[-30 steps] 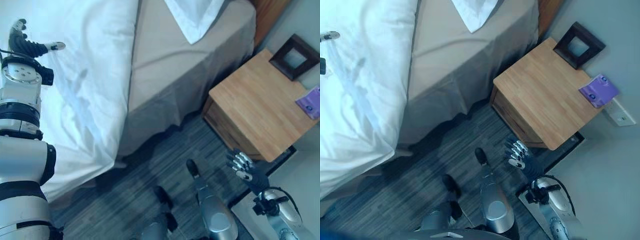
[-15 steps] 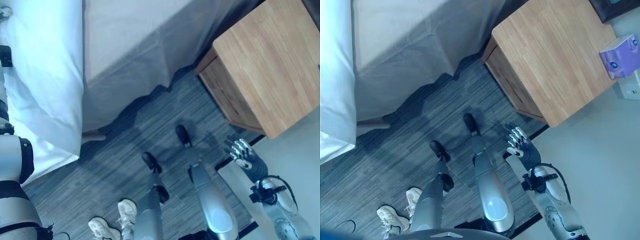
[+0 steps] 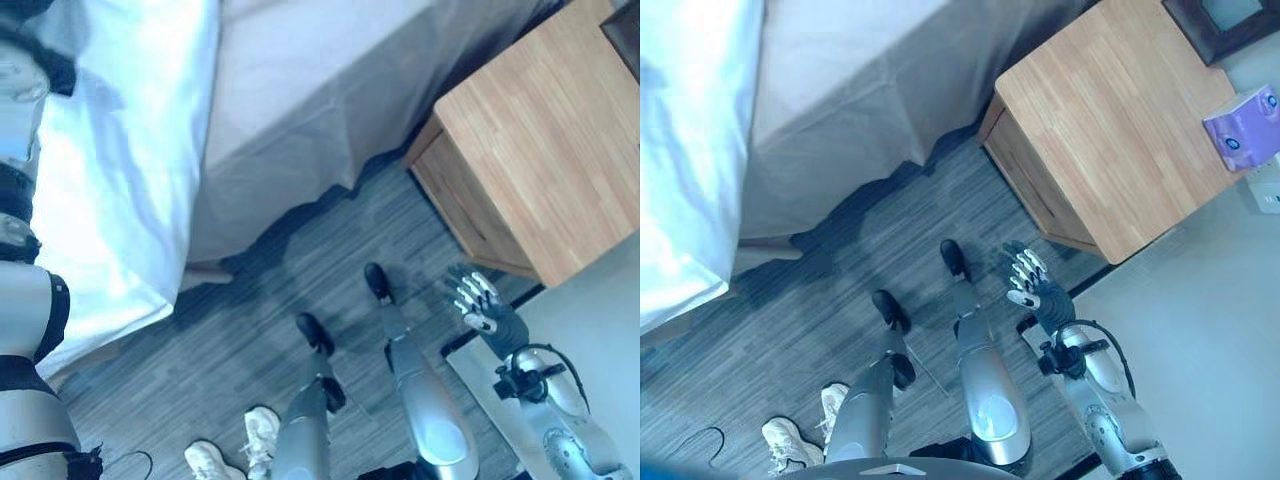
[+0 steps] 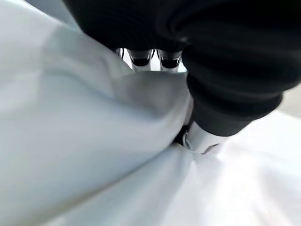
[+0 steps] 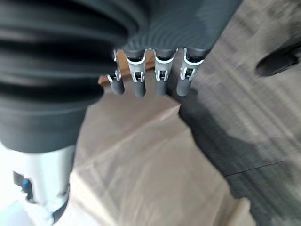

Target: Making the bed.

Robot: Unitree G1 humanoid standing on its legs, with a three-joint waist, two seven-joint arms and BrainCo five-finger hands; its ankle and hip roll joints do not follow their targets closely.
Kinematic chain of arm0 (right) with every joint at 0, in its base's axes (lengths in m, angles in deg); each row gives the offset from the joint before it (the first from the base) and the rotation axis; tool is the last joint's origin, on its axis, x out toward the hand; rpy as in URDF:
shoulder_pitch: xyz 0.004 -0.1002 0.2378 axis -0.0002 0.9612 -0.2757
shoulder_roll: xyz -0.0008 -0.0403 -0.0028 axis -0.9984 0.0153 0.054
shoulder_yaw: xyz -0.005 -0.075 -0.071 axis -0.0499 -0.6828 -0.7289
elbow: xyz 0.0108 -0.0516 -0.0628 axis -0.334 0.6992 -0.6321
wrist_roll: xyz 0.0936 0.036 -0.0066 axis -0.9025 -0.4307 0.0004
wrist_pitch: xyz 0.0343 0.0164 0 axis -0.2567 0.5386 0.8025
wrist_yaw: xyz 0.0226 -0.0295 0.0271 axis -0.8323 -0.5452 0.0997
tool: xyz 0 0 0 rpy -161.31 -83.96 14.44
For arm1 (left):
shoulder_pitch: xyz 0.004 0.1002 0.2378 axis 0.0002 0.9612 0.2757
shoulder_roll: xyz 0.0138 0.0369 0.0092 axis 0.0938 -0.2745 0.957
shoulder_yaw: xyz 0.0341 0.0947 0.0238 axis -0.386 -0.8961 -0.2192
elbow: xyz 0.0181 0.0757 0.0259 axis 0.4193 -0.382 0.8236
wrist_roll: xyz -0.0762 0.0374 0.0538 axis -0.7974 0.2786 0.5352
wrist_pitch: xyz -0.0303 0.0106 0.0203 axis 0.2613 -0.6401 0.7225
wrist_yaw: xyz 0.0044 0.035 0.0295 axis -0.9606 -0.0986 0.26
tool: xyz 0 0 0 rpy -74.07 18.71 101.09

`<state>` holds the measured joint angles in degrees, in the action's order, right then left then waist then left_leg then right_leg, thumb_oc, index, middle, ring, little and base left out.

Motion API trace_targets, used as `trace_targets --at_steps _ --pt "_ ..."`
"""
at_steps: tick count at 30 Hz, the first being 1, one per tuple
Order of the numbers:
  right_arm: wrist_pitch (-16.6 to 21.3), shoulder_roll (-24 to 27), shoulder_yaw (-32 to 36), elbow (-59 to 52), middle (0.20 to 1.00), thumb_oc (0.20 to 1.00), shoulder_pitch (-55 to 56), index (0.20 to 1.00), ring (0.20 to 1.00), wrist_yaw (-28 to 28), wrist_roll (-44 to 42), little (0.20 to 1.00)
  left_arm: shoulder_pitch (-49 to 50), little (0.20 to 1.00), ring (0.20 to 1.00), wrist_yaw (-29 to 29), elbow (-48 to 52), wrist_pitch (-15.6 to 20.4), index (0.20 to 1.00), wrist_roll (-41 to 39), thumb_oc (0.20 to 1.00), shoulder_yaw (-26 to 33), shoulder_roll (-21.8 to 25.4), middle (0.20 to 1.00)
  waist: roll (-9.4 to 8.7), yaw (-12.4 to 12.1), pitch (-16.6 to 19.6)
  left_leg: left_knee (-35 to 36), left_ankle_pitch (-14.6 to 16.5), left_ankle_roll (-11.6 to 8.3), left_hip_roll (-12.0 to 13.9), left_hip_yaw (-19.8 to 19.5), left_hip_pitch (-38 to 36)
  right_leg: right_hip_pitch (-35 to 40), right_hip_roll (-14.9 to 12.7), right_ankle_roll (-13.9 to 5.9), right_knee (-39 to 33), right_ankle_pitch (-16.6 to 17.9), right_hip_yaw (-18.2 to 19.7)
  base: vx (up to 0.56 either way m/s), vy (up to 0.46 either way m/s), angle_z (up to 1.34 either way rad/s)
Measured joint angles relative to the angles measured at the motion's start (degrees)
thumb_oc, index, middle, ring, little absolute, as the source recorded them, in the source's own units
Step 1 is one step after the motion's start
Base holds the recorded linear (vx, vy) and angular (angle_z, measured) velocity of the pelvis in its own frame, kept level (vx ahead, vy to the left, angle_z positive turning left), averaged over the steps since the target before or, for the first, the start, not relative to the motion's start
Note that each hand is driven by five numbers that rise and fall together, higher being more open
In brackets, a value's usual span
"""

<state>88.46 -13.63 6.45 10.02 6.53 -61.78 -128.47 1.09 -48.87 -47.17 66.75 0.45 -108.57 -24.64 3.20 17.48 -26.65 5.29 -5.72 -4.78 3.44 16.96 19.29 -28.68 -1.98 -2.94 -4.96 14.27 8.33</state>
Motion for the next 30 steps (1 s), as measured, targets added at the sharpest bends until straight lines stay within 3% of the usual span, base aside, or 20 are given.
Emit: trace_targets --at_steps 4,8,11,15,16,17,24,30 --pt "0.04 0.08 0.17 2.09 1.0 1.0 -0.01 1.0 1.0 -0.69 0.04 1.0 0.56 0.2 0.2 -0.93 7.35 1.95 0.2 0.27 0.2 -3.32 -5.05 0.2 1.72 0.08 0.96 0.21 0.32 0.03 -0.96 -0.32 -1.79 2.07 -1.12 -0.87 -0.09 -0.67 -0.16 0.03 0.033 0.09" --pt "-0.02 0.11 1.08 2.87 1.0 1.0 -0.09 1.0 1.0 -0.69 0.05 1.0 6.71 0.2 0.2 -1.59 14.91 2.24 0.2 2.11 0.2 -5.05 -10.45 0.2 3.9 1.75 2.23 0.35 0.89 0.66 -1.9 -0.13 -3.28 3.48 -2.14 -1.52 -0.13 -1.1 0.22 0.01 0.043 0.0" --pt "-0.02 0.18 1.27 3.37 1.0 1.0 0.17 1.0 1.0 -0.64 0.1 1.0 10.88 0.2 0.2 -2.36 14.71 2.27 0.2 5.07 0.2 -4.86 -13.02 0.2 4.52 3.58 2.57 0.35 0.93 0.69 -2.24 0.25 -3.57 3.61 -2.3 -1.69 -0.39 -0.94 0.7 0.0 0.057 -0.07" --pt "0.02 1.17 1.85 3.77 1.0 1.0 0.79 1.0 1.0 -0.55 0.45 1.0 17.34 0.2 0.2 -2.27 13.2 1.87 0.2 7.24 0.2 -1.31 -17.3 0.2 5.66 4.12 2.66 0.38 1.0 0.79 -2.24 1.15 -3.64 3.38 -2.15 -1.69 -0.57 -0.94 1.37 -0.01 0.043 -0.09" --pt "0.11 1.22 2.11 3.9 1.0 1.0 0.76 1.0 1.0 -0.47 0.46 1.0 18.26 0.884 0.884 -2.21 13.2 1.88 0.884 7.54 0.884 0.26 -17.83 0.884 5.99 4.32 2.55 0.38 0.99 0.82 -2.19 1.28 -3.45 3.13 -2.08 -1.7 -0.58 -0.93 1.47 -0.02 0.023 -0.1" --pt "0.11 1.21 2.09 4.01 1.0 1.0 0.7 1.0 1.0 -0.32 0.46 1.0 18.69 1.0 1.0 -2.45 13.18 2.05 1.0 7.49 1.0 1.44 -17.94 1.0 6.1 4.47 2.55 0.39 1.0 0.79 -2.17 1.41 -3.39 3.01 -2.0 -1.71 -0.58 -0.93 1.59 0.07 0.062 -0.08" --pt "0.17 1.25 1.65 3.98 1.0 1.0 0.54 1.0 1.0 0.56 0.49 1.0 20.89 1.0 1.0 -7.39 13.94 5.33 1.0 4.33 1.0 2.91 -21.47 1.0 7.3 5.25 2.37 0.42 1.39 0.51 -2.18 1.53 -3.38 2.92 -1.89 -1.98 -0.64 -1.26 1.7 0.03 0.017 -0.01" --pt "0.21 1.3 1.06 3.89 1.0 1.0 0.53 1.0 1.0 0.64 0.67 1.0 23.14 1.0 1.0 -8.88 23.26 5.86 1.0 -6.05 1.0 4.3 -20.54 1.0 8.27 5.22 1.94 0.42 1.43 0.66 -2.09 1.62 -3.47 2.96 -1.88 -2.01 -0.62 -1.22 1.78 -0.03 -0.038 -0.02"
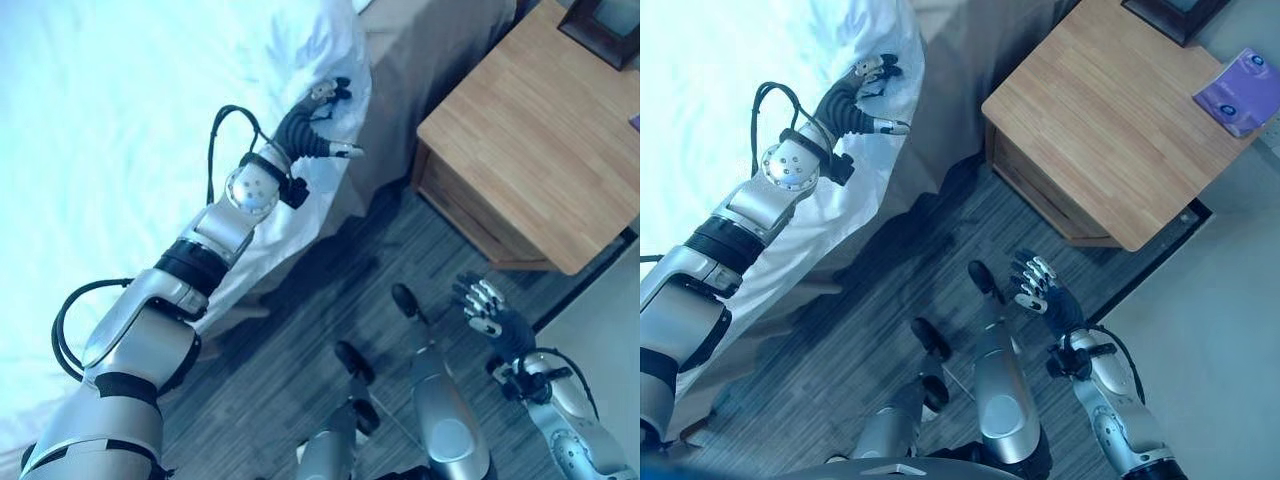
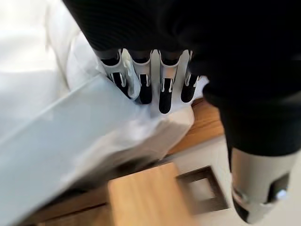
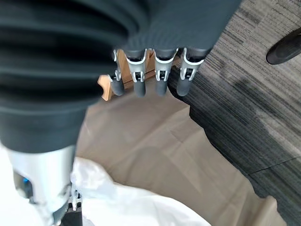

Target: Making the bed.

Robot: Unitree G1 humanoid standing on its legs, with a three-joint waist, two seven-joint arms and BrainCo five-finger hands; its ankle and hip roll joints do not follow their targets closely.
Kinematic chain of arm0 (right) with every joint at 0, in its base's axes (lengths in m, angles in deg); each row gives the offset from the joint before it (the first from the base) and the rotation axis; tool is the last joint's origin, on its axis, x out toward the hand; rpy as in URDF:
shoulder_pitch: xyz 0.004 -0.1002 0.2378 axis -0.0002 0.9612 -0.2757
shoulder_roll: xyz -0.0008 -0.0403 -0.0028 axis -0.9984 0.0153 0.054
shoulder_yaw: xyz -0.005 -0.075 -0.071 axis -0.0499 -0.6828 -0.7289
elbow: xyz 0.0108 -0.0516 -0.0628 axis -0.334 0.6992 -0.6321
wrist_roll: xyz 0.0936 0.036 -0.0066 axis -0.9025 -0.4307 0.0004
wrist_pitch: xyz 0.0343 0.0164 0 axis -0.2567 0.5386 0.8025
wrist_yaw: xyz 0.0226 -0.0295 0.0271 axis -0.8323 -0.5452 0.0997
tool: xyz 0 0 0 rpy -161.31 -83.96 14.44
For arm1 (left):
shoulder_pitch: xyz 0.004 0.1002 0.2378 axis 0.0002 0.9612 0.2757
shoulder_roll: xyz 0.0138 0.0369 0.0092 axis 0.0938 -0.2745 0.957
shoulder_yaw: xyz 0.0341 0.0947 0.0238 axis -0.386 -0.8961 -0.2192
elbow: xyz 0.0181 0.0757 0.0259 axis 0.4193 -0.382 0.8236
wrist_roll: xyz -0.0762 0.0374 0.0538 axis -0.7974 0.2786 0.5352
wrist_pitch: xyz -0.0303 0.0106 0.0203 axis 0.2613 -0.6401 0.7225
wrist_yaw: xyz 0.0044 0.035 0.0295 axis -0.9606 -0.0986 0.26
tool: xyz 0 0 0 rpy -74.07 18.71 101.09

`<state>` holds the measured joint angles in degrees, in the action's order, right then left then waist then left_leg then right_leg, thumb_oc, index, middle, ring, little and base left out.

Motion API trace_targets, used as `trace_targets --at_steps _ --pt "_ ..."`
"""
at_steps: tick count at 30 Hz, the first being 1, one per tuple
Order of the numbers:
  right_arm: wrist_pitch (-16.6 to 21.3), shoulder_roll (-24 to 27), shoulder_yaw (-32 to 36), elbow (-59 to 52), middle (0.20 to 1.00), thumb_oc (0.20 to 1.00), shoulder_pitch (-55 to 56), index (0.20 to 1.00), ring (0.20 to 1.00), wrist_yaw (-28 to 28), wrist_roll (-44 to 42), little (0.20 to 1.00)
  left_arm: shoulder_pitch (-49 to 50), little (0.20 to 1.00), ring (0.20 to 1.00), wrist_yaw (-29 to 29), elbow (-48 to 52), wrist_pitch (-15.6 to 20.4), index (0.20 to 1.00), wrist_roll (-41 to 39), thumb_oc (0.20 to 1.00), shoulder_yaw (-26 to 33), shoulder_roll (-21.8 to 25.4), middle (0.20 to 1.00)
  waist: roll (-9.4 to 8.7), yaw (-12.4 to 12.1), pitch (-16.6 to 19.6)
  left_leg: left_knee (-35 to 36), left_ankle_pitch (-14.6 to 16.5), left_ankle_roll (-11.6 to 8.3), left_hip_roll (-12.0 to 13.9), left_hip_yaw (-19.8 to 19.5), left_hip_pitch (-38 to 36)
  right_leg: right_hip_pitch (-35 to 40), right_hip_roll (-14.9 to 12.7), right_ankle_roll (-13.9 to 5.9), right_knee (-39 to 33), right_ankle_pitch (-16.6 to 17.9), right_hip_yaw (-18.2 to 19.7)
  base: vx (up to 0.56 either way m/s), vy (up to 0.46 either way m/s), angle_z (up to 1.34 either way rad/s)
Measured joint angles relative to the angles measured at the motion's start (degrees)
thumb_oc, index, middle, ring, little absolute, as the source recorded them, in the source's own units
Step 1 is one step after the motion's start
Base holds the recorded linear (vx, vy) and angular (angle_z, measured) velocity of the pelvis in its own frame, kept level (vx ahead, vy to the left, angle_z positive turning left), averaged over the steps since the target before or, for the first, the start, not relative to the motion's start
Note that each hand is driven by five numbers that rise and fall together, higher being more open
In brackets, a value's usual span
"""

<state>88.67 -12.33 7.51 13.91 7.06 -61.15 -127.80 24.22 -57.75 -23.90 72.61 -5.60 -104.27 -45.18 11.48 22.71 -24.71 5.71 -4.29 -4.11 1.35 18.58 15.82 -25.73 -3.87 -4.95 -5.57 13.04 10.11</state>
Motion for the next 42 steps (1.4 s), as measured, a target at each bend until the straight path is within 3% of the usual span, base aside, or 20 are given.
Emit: trace_targets --at_steps 4,7,11,15,17,18,19,20,22,23,26,29,34,38,39,42 --pt "0.06 -0.01 0.36 -0.02 1.0 1.0 -0.33 1.0 1.0 -0.02 0.57 1.0 1.15 1.0 1.0 -0.74 9.26 1.65 1.0 -7.51 1.0 2.79 1.09 1.0 1.11 -0.94 -0.33 0.0 -0.02 0.02 0.05 -0.38 -0.82 1.07 -0.12 -0.07 0.0 -0.08 -0.36 0.04 -0.016 0.04" --pt "0.1 -0.13 1.26 -0.02 1.0 1.0 -0.5 1.0 1.0 -0.03 2.18 1.0 4.56 1.0 1.0 -1.24 20.16 3.96 1.0 -12.22 1.0 8.02 2.43 1.0 1.47 -1.64 -0.37 0.0 0.35 -0.28 0.34 -0.75 -2.48 2.93 -0.22 -0.04 0.0 -0.49 -0.79 0.03 -0.008 0.05" --pt "0.18 -0.01 2.95 0.09 1.0 1.0 -0.3 1.0 1.0 -0.07 2.24 1.0 7.01 1.0 1.0 -2.59 27.03 7.37 1.0 -14.23 1.0 11.59 5.46 1.0 2.25 -2.86 0.24 0.0 0.69 -0.39 0.44 -2.38 -4.65 5.81 -0.2 0.07 -0.01 -1.13 -2.35 0.04 -0.022 0.17" --pt "0.25 0.05 5.44 0.1 1.0 1.0 -1.05 1.0 1.0 -0.82 2.35 1.0 21.07 1.0 1.0 -6.16 31.37 7.58 1.0 -18.81 1.0 20.42 4.45 1.0 2.93 -2.95 1.3 0.0 1.09 -0.2 0.65 -3.79 -7.32 9.0 -0.11 0.11 0.0 -1.9 -3.39 0.04 -0.026 0.12" --pt "0.44 0.02 7.22 0.12 1.0 1.0 -0.93 1.0 1.0 -1.15 4.37 1.0 26.63 1.0 1.0 -7.86 31.6 7.23 1.0 -20.01 1.0 22.13 4.09 1.0 2.73 -3.65 2.62 -0.01 1.07 -0.11 0.84 -4.17 -7.9 9.7 0.01 0.25 -0.01 -2.1 -3.79 0.03 -0.018 0.11" --pt "0.62 0.04 8.01 0.12 0.878 0.878 -0.71 0.878 0.878 -1.18 4.51 0.878 28.73 1.0 1.0 -8.45 31.58 7.19 1.0 -20.64 1.0 22.68 3.75 1.0 2.69 -4.19 3.34 0.0 1.0 -0.01 0.96 -4.25 -8.02 10.03 0.04 0.39 -0.01 -2.23 -4.09 0.02 -0.019 0.16" --pt "0.66 0.1 8.96 0.09 0.878 0.878 -1.01 0.878 0.878 -1.12 5.42 0.878 31.7 1.0 1.0 -8.87 31.8 6.96 1.0 -20.96 1.0 23.86 2.93 1.0 2.65 -5.15 4.21 0.0 0.98 0.04 1.04 -5.09 -8.09 10.38 0.08 0.37 0.0 -2.37 -4.66 0.05 -0.027 0.18" --pt "0.93 0.16 10.65 0.1 0.2 0.2 -1.43 0.2 0.2 -0.9 6.8 0.2 38.18 1.0 1.0 -9.67 33.32 6.97 1.0 -21.02 1.0 27.5 -0.64 1.0 2.27 -6.21 5.61 0.0 0.9 0.13 1.19 -5.25 -8.87 11.4 0.21 0.56 -0.01 -2.57 -5.05 0.06 -0.019 0.17" --pt "0.91 0.59 11.13 0.08 0.2 0.2 -3.17 0.2 0.2 0.2 7.99 0.2 43.42 1.0 1.0 -10.14 34.41 6.75 1.0 -21.15 1.0 28.47 -2.4 1.0 1.62 -7.62 6.6 0.01 1.29 0.0 1.46 -5.67 -9.04 12.03 0.34 0.52 0.01 -2.88 -5.47 0.04 -0.014 0.05" --pt "1.01 3.88 12.08 -0.2 0.2 0.2 -9.18 0.2 0.2 1.75 11.86 0.2 53.83 1.0 1.0 -12.0 37.82 6.27 1.0 -23.34 1.0 33.97 -10.74 1.0 1.02 -7.84 7.09 0.0 1.62 0.32 1.41 -5.61 -10.66 13.24 0.34 0.48 -0.02 -3.09 -5.25 0.04 -0.017 0.0" --pt "3.35 6.51 14.09 2.75 0.2 0.2 -20.47 0.2 0.2 5.87 12.92 0.2 60.76 1.0 1.0 -13.03 34.76 4.35 1.0 -26.05 1.0 32.74 -14.29 1.0 0.0 -10.56 9.26 -0.01 1.61 0.53 1.45 -6.64 -10.96 13.74 0.28 0.76 0.08 -3.67 -6.35 0.01 -0.013 0.18" --pt "4.28 9.57 7.98 6.36 0.2 0.2 -36.83 0.2 0.2 9.13 12.88 0.2 67.86 1.0 1.0 -12.75 29.81 3.17 1.0 -29.81 1.0 30.8 -20.98 1.0 -0.03 -13.91 11.26 0.0 1.37 0.95 1.29 -6.91 -10.85 14.02 0.05 0.56 0.02 -3.43 -6.67 -0.03 -0.014 0.09" --pt "4.85 12.68 0.95 23.01 0.2 0.2 -58.75 0.2 0.2 14.09 8.1 0.2 72.88 1.0 1.0 -12.54 28.65 -0.6 1.0 -34.54 1.0 26.44 -19.27 1.0 0.1 -18.12 11.89 -0.14 0.33 1.78 0.97 -8.4 -10.01 14.05 -0.41 0.5 -0.05 -3.33 -8.14 -0.02 -0.008 0.18" --pt "4.55 10.57 -6.23 37.52 0.2 0.2 -70.06 0.2 0.2 15.38 1.63 0.2 71.84 1.0 1.0 -12.53 28.71 -0.68 1.0 -36.7 1.0 26.17 -18.22 1.0 0.56 -19.29 12.16 -0.34 0.0 2.04 0.74 -8.52 -9.97 14.05 -0.64 0.58 -0.06 -3.1 -8.44 -0.05 -0.023 0.0" --pt "4.15 8.65 -8.32 47.07 0.2 0.2 -75.73 0.2 0.2 16.33 -0.51 0.2 70.62 1.0 1.0 -12.5 28.73 -0.68 1.0 -36.7 1.0 25.95 -17.25 1.0 0.87 -19.94 12.14 -0.34 -0.1 2.12 0.65 -8.57 -9.87 13.94 -0.7 0.6 -0.08 -3.01 -8.42 -0.07 -0.044 0.05" --pt "2.74 7.54 -10.21 61.15 0.2 0.2 -83.56 0.2 0.2 17.15 -2.54 0.2 67.31 1.0 1.0 -12.42 29.26 -0.44 1.0 -36.67 1.0 25.3 -14.85 1.0 2.19 -21.35 12.1 -0.34 -0.44 2.02 0.58 -9.6 -8.94 13.42 -0.84 0.33 -0.13 -3.19 -9.21 -0.04 -0.033 0.15"
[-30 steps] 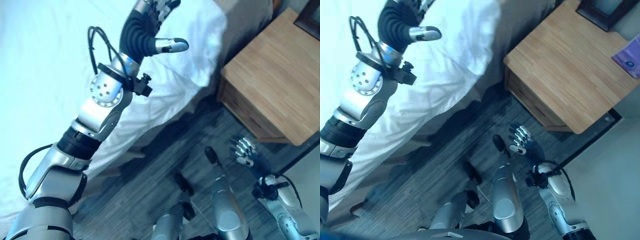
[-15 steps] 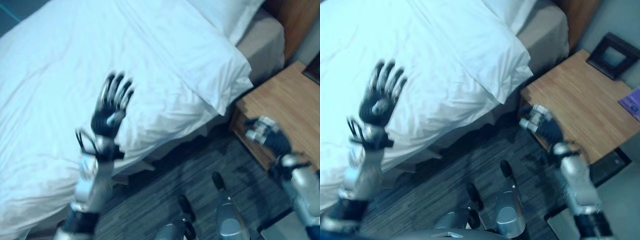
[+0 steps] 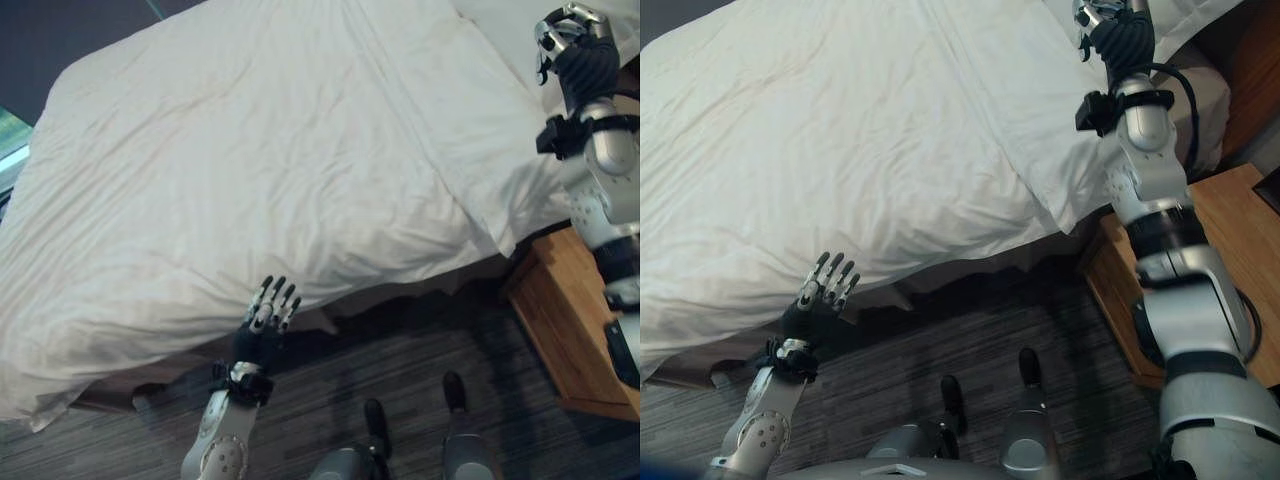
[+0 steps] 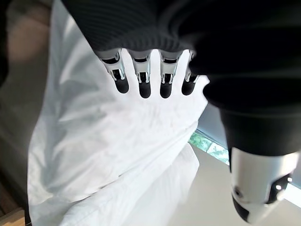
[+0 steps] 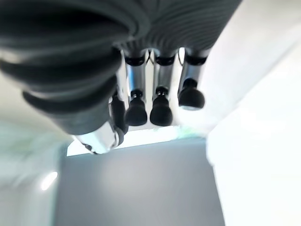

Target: Making the bed.

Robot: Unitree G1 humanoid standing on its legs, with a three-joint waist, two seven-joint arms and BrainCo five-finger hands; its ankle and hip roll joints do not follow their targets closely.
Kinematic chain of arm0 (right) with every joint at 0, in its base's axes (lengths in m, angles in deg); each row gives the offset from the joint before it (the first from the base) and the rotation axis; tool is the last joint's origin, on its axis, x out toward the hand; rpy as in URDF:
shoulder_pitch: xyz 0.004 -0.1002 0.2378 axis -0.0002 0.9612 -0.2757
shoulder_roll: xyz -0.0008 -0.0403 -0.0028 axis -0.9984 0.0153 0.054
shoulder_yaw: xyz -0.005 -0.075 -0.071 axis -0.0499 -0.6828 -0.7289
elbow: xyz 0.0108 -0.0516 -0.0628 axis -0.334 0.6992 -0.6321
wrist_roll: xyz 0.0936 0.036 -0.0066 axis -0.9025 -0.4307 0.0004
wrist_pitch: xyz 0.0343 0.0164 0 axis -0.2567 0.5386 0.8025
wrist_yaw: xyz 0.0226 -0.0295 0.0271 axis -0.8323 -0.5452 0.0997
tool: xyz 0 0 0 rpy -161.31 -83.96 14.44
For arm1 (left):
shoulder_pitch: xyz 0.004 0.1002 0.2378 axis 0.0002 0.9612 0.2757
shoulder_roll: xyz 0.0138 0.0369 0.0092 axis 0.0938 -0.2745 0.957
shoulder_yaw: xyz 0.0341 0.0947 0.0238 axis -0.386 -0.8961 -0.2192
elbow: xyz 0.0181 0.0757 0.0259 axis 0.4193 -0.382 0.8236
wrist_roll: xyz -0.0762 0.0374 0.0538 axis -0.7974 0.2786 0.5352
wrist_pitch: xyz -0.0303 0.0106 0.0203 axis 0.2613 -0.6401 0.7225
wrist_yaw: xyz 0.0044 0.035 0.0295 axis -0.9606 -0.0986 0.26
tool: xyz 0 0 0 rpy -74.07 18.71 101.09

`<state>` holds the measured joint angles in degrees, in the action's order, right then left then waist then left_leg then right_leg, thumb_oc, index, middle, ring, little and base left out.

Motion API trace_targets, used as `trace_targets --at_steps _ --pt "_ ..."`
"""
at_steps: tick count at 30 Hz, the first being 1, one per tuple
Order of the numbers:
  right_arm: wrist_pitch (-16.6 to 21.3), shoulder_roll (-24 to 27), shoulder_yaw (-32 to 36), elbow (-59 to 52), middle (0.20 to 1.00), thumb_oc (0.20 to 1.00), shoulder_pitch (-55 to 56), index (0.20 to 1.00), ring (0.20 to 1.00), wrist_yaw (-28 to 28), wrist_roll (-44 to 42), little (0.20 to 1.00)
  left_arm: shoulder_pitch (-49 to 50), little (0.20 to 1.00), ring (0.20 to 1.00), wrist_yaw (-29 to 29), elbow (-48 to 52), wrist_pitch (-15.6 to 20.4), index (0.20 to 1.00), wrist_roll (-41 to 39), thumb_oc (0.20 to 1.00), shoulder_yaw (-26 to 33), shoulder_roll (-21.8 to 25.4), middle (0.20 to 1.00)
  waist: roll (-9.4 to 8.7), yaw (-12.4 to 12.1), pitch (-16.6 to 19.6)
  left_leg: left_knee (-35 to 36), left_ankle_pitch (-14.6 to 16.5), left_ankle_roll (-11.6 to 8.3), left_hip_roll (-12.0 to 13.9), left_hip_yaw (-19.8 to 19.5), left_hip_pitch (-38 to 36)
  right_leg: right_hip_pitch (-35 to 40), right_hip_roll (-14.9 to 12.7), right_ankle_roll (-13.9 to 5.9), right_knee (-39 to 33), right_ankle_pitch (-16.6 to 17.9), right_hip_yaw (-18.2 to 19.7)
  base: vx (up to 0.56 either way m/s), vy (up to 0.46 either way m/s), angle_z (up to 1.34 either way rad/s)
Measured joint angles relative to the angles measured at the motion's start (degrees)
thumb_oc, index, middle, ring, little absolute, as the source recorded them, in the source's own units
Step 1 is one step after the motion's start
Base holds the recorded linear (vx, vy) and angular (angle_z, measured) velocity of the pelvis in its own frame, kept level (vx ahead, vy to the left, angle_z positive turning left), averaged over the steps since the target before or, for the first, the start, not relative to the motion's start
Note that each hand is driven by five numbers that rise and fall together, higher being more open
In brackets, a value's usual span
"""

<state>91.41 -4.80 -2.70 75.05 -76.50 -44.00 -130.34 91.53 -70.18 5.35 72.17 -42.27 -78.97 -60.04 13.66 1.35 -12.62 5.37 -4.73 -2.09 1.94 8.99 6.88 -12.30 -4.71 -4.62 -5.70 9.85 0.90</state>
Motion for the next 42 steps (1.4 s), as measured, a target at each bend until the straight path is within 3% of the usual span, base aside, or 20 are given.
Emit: trace_targets --at_steps 3,7,19,27,31,35,42 --pt "-1.43 0.03 -0.5 7.88 0.2 0.2 -4.27 0.2 0.2 0.35 -2.83 0.2 0.02 1.0 1.0 0.08 0.07 0.51 1.0 0.02 1.0 -0.36 0.0 1.0 2.15 -1.39 -0.4 0.0 -0.19 -0.09 -0.09 -0.45 1.16 -0.71 -0.15 -0.02 0.01 -0.02 -0.82 -0.03 -0.039 0.14" --pt "-3.31 1.69 -0.29 15.21 0.2 0.2 -8.53 0.2 0.2 0.12 -5.34 0.2 1.94 1.0 1.0 0.09 0.06 0.72 1.0 0.13 1.0 -0.77 0.02 1.0 3.21 -3.32 -0.44 -0.01 -0.47 -0.29 -0.25 -0.45 3.37 -3.04 -0.1 -0.01 0.0 0.16 -0.71 -0.01 -0.044 -0.02" --pt "-5.35 2.05 -2.31 17.26 0.2 0.2 -11.51 0.2 0.2 0.3 -8.9 0.2 -0.58 1.0 1.0 1.72 -0.54 1.2 1.0 2.4 1.0 -3.14 0.12 1.0 4.02 -4.69 -2.2 -0.01 -1.18 -0.86 0.24 -0.13 8.48 -8.47 0.56 0.38 0.03 0.9 -0.34 -0.01 -0.031 -0.03" --pt "-5.36 -3.74 -4.61 12.19 0.2 0.2 -11.66 0.2 0.2 -0.1 -8.82 0.2 -3.85 1.0 1.0 3.14 -0.81 1.18 1.0 3.49 1.0 -5.4 -0.66 1.0 5.72 -4.64 -7.05 -0.03 -1.55 -0.95 0.62 1.22 10.22 -10.8 1.12 0.73 0.06 1.44 0.73 0.0 -0.004 -0.07" --pt "-5.11 -3.37 -4.32 12.03 0.2 0.2 -11.66 0.2 0.2 -0.79 -8.78 0.2 -5.09 1.0 1.0 4.03 -0.82 1.28 1.0 3.5 1.0 -5.29 -0.57 1.0 5.97 -4.64 -7.23 -0.03 -1.67 -1.12 0.61 1.23 11.47 -12.07 1.07 0.67 0.1 1.39 0.65 0.0 0.0 0.0" --pt "-2.49 -0.11 3.41 13.91 0.2 0.2 -10.43 0.2 0.2 -2.1 -9.4 0.2 -4.94 1.0 1.0 4.41 -0.64 1.73 1.0 3.6 1.0 -5.4 -0.53 1.0 6.61 -4.56 -8.3 -0.03 -1.81 -1.05 0.04 1.24 12.02 -12.71 0.54 0.44 0.39 1.2 0.7 0.02 0.026 0.01" --pt "-0.61 -1.42 16.39 12.54 0.2 0.2 -6.86 0.2 0.2 -3.69 -17.33 0.2 -4.9 1.0 1.0 4.31 -0.54 1.65 1.0 5.42 1.0 -6.21 -0.57 1.0 6.53 -4.17 -8.35 -0.02 -1.99 -0.78 -0.7 1.04 11.66 -12.32 -0.26 0.05 0.75 1.15 0.51 0.02 0.04 0.04"
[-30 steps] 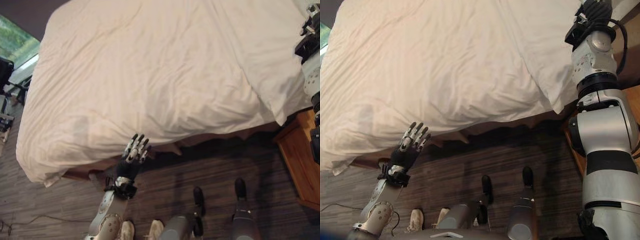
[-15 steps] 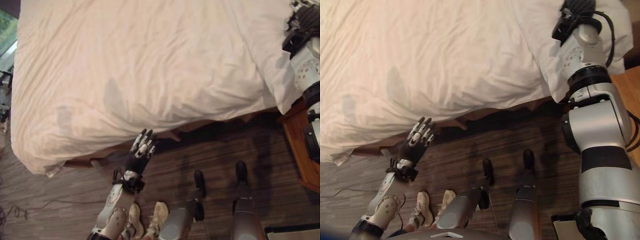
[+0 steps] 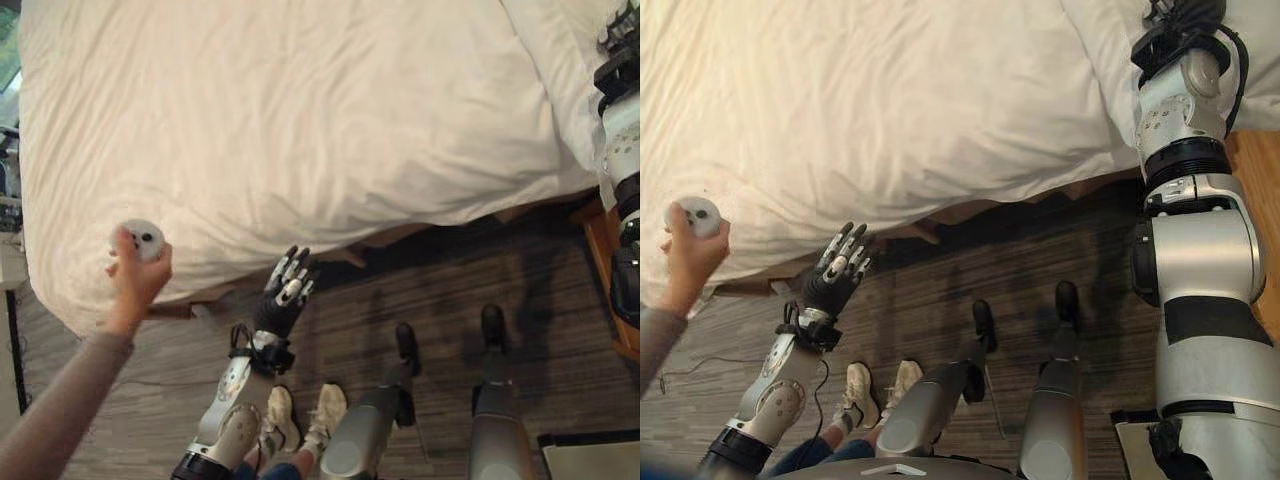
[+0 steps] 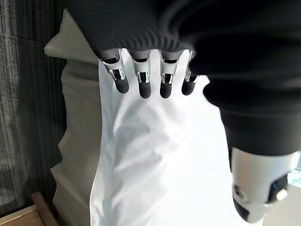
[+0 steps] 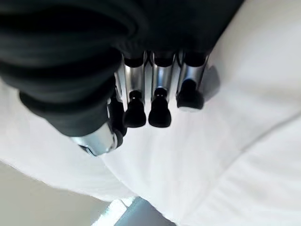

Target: Making the bed.

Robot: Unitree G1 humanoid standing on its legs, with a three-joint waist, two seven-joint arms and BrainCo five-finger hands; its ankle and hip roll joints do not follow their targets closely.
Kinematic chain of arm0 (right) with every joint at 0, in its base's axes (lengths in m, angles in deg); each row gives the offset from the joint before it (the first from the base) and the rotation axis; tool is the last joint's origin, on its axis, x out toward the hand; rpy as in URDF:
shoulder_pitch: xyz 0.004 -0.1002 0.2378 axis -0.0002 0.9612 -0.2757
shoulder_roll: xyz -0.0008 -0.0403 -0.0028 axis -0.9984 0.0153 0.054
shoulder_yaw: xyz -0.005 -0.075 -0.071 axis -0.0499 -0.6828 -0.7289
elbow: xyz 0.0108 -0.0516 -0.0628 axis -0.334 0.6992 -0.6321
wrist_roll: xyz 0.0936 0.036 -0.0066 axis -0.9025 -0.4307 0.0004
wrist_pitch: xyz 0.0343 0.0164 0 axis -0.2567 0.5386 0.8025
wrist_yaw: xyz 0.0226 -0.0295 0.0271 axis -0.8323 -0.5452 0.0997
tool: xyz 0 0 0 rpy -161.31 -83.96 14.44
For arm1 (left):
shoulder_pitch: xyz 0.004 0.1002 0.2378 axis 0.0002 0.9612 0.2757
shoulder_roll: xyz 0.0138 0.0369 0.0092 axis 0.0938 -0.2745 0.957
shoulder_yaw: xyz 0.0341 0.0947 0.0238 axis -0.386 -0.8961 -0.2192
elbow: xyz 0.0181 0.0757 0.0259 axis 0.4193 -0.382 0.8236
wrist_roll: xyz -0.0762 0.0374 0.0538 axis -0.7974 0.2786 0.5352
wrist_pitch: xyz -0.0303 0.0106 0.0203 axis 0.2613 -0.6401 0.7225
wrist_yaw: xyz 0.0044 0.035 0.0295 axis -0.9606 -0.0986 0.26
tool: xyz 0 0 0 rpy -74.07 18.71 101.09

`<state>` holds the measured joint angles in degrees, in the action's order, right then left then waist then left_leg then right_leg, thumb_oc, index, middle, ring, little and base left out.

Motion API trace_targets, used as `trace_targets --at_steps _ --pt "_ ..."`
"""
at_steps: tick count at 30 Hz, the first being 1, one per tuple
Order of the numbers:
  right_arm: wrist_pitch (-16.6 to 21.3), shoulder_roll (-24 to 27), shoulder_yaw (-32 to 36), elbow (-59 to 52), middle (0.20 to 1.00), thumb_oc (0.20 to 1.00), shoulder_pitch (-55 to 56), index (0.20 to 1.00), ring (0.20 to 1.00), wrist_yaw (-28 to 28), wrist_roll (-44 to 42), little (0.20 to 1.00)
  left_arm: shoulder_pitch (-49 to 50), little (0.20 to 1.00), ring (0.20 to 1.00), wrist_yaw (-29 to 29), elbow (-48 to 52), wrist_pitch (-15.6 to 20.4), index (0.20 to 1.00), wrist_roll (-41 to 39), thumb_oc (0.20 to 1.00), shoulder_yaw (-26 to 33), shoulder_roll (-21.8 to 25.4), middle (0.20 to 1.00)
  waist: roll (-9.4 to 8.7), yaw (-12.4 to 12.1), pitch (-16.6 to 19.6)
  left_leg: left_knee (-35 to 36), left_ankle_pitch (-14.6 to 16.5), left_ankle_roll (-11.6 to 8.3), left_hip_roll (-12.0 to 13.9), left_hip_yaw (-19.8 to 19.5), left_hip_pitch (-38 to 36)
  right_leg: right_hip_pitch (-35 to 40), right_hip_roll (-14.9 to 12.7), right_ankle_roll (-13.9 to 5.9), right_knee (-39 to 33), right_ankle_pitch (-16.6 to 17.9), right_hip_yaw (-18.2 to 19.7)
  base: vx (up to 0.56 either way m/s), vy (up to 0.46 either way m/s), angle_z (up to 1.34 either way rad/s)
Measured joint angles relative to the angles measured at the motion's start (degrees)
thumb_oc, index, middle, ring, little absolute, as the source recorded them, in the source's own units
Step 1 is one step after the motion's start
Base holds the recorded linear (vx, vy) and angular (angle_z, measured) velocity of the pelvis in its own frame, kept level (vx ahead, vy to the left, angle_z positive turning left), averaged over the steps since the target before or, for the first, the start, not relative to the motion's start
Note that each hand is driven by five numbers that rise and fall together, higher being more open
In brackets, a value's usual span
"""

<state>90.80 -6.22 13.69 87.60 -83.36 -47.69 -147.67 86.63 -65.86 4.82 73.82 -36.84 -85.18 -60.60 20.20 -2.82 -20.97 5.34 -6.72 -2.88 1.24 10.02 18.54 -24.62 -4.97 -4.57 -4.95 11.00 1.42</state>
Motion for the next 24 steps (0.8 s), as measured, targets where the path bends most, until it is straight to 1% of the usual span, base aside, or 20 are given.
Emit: trace_targets --at_steps 2,3,4,6,8,9,11,12,14,15,16,18,20,22,24 --pt "1.25 -0.31 0.21 -2.26 0.2 0.2 2.48 0.2 0.2 -0.53 -2.76 0.2 0.07 1.0 1.0 0.04 -0.05 0.11 1.0 0.0 1.0 -0.75 -0.06 1.0 -0.03 0.44 -0.03 0.0 -0.02 0.03 -0.25 0.04 0.01 -0.03 -0.28 -0.22 0.07 0.09 0.07 0.01 0.052 0.03" --pt "3.04 -2.02 2.86 -4.82 0.2 0.2 5.59 0.2 0.2 -1.69 -5.93 0.2 0.56 1.0 1.0 0.06 -0.12 0.16 1.0 0.06 1.0 -1.45 -0.44 1.0 -0.1 1.39 -0.04 0.01 -0.02 0.04 -0.43 0.01 -0.03 -0.02 -0.53 -0.36 0.2 0.07 0.07 0.02 0.052 0.0" --pt "4.12 -2.84 3.5 -5.54 0.2 0.2 6.77 0.2 0.2 -2.4 -7.17 0.2 0.57 1.0 1.0 0.09 -0.14 0.16 1.0 0.16 1.0 -1.79 -0.53 1.0 -0.22 1.6 -0.03 0.01 -0.02 0.04 -0.51 0.1 -0.1 0.01 -0.63 -0.48 0.19 0.16 0.13 0.02 0.05 0.0" --pt "5.3 -4.35 4.0 -7.17 0.2 0.2 9.83 0.2 0.2 -3.5 -8.35 0.2 0.58 1.0 1.0 0.09 -0.14 0.23 1.0 0.27 1.0 -1.96 -0.62 1.0 -0.38 2.23 -0.03 0.01 0.0 0.04 -0.68 0.2 -0.22 0.02 -0.77 -0.57 0.28 0.22 0.31 0.02 0.023 -0.01" --pt "6.26 -6.77 4.51 -8.87 0.2 0.2 14.61 0.2 0.2 -4.33 -9.92 0.2 1.13 1.0 1.0 0.09 -0.16 0.28 1.0 0.28 1.0 -1.65 -0.62 1.0 -1.12 3.54 -0.02 0.02 0.02 0.04 -0.61 0.22 -0.8 0.44 -0.7 -0.6 0.42 0.19 0.38 0.01 0.019 -0.02" --pt "6.3 -9.75 5.72 -8.66 0.2 0.2 20.02 0.2 0.2 -4.24 -10.58 0.2 1.27 1.0 1.0 0.04 -0.12 0.31 1.0 0.3 1.0 -1.59 -1.09 1.0 -1.6 4.58 0.02 0.0 0.1 -0.08 -0.56 0.19 -1.18 0.82 -0.64 -0.61 0.46 0.16 0.33 0.0 0.039 -0.04" --pt "5.91 -13.34 7.39 -10.42 0.2 0.2 29.68 0.2 0.2 -4.02 -11.77 0.2 2.04 1.0 1.0 0.0 -0.12 0.81 1.0 0.32 1.0 -0.02 -2.33 1.0 -2.1 5.05 -0.02 0.02 0.14 -0.11 -0.41 0.29 -1.67 1.01 -0.43 -0.6 0.78 -0.02 0.64 -0.01 0.019 -0.08" --pt "4.02 -15.46 6.64 -8.42 0.2 0.2 37.88 0.2 0.2 -3.13 -12.37 0.2 2.27 1.0 1.0 -0.02 -0.1 0.82 1.0 0.33 1.0 0.13 -2.71 1.0 -1.97 5.3 -0.07 0.04 0.2 -0.17 -0.38 0.3 -1.56 0.81 -0.42 -0.56 0.75 0.03 0.76 -0.01 0.036 -0.07" --pt "2.12 -19.13 6.48 -8.87 0.2 0.2 50.36 0.2 0.2 -3.22 -12.34 0.2 3.11 1.0 1.0 -0.35 -0.69 0.75 1.0 0.32 1.0 1.96 -4.46 1.0 -1.87 6.0 -0.36 0.03 0.2 -0.16 -0.39 0.21 -1.62 1.12 -0.38 -0.48 0.54 0.12 0.68 -0.02 0.042 0.0" --pt "1.44 -20.71 6.25 -8.96 0.2 0.2 56.12 0.2 0.2 -3.37 -12.32 0.2 3.43 1.0 1.0 -0.46 -1.42 0.81 1.0 0.3 1.0 3.55 -5.32 1.0 -1.83 6.1 -0.4 0.09 0.21 -0.15 -0.38 0.19 -1.73 1.24 -0.42 -0.49 0.54 0.11 0.66 0.0 0.0 0.0" --pt "0.94 -21.53 6.3 -9.08 0.2 0.2 59.41 0.2 0.2 -3.36 -12.32 0.2 3.79 1.0 1.0 -0.46 -1.89 0.82 1.0 0.3 1.0 4.57 -5.55 1.0 -1.96 6.59 -0.5 0.31 0.27 -0.22 -0.42 0.17 -1.73 1.4 -0.46 -0.46 0.39 0.16 0.63 0.0 0.0 0.0" --pt "0.67 -21.19 6.25 -11.16 0.2 0.2 63.68 0.2 0.2 -3.55 -12.3 0.2 4.57 1.0 1.0 -0.43 -2.41 0.87 1.0 0.29 1.0 6.12 -5.59 1.0 -2.28 7.6 -0.94 0.36 0.55 -0.45 -0.45 0.14 -2.21 2.23 -0.8 -0.7 -0.39 0.64 0.6 -0.02 0.038 0.02" --pt "0.81 -19.63 6.53 -12.5 0.2 0.2 63.61 0.2 0.2 -3.56 -12.23 0.2 4.46 1.0 1.0 -0.46 -2.4 0.84 1.0 0.27 1.0 6.1 -5.85 1.0 -2.42 7.55 -1.05 0.37 0.66 -0.4 -0.72 0.18 -2.53 2.61 -1.1 -0.67 -0.5 0.81 0.63 -0.04 0.048 0.03" --pt "1.91 -16.56 6.17 -19.45 0.2 0.2 62.57 0.2 0.2 -4.05 -11.54 0.2 4.53 1.0 1.0 -0.43 -2.43 0.85 1.0 0.26 1.0 6.03 -6.71 1.0 -2.7 7.47 -1.24 0.36 0.73 -0.27 -0.9 0.06 -3.81 3.99 -1.39 -0.66 -0.5 0.81 0.48 -0.02 0.037 0.09" --pt "2.13 -15.33 5.78 -26.41 0.2 0.2 63.33 0.2 0.2 -4.29 -9.01 0.2 4.35 1.0 1.0 -0.43 -2.54 0.82 1.0 0.33 1.0 5.99 -6.79 1.0 -2.83 7.5 -1.27 0.35 0.74 -0.15 -0.95 -0.63 -4.52 5.02 -1.48 -0.65 -0.49 0.8 -0.22 0.0 0.015 0.15"
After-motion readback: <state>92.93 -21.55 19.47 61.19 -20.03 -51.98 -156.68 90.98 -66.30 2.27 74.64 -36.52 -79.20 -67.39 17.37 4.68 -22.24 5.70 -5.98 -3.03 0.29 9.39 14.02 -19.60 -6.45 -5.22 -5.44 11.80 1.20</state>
